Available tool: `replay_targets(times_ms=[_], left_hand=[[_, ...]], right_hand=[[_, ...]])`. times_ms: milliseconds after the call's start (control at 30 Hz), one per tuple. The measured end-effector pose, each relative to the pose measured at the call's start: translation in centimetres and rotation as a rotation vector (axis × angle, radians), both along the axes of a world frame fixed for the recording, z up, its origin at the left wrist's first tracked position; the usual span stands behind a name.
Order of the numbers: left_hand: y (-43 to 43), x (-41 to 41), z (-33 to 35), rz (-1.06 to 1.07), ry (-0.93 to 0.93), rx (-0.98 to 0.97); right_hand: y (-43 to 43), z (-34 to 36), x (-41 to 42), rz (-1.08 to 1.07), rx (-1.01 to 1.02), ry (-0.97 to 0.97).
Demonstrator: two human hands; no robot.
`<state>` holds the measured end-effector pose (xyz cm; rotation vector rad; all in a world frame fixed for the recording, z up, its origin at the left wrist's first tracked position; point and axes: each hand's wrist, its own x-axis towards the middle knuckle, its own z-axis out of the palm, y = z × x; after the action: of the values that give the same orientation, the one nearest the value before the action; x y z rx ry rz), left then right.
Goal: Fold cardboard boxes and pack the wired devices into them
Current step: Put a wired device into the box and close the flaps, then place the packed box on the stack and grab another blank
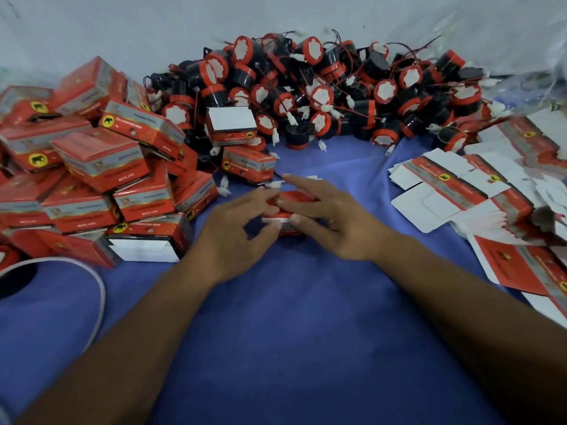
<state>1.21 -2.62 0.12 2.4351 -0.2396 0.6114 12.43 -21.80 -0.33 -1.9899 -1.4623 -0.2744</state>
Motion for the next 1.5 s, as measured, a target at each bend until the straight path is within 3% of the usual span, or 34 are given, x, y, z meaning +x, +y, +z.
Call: replay_targets(times_ms=[200,267,367,467,533,700,767,900,1000,1100,1200,1267,1367,1500], left_hand=[[0.0,0.0,-0.7,-0.017,-0.049,0.145],[0.1,0.0,-1.1,-0.015,-0.04,0.153],[0.1,-0.4,-1.3,-0.06,0.076,0.061],[0.1,0.0,-1.3,-0.049,0.057,0.029],[0.0,0.0,-1.2,0.01,0.029,-0.079],[0.5,0.0,-0.3,0.214,0.033,-0.468],[1.0,0.0,-0.3,0.284,0.039,-0.442],[0.8,-0.2,-0.6,0.232,0.081,-0.308],[0.8,-0.1,-0.8,0.199,0.039,-0.237],[0.9,-0.2,-0.8,0.195,0.044,-0.266],[1.0,-0.2,-0.7,0.165,0.034,-0.249],[1.1,-0.1,-0.6,0.149,0.037,-0.222],[1.1,0.1,-0.7,0.147,0.056,-0.222],[1.0,0.2,-0.9,0.154,0.089,-0.239]], right_hand=[[-0.2,-1.0,0.0,0.025,0.023,-0.055],[-0.2,-1.0,-0.1,0.012,0.057,0.013],[-0.3,-0.6,-0.2,-0.057,0.122,0.18],[-0.7,-0.2,-0.3,-0.132,0.154,0.442],[-0.7,0.0,-0.5,-0.064,0.105,0.594],[2.3,3.1,-0.3,-0.056,0.285,0.632],[5.5,5.5,0.2,-0.075,0.412,0.66],[14.7,12.1,0.4,0.008,0.535,0.769],[20.7,16.0,-0.2,-0.049,0.363,0.687],[20.1,15.1,-0.2,-0.154,0.221,0.569],[12.9,10.8,2.0,-0.384,0.103,0.418],[6.1,8.2,5.4,-0.649,0.035,0.33],[-2.8,5.8,10.2,-1.027,-0.178,0.366],[-7.7,4.1,12.9,-1.203,-0.397,0.292]])
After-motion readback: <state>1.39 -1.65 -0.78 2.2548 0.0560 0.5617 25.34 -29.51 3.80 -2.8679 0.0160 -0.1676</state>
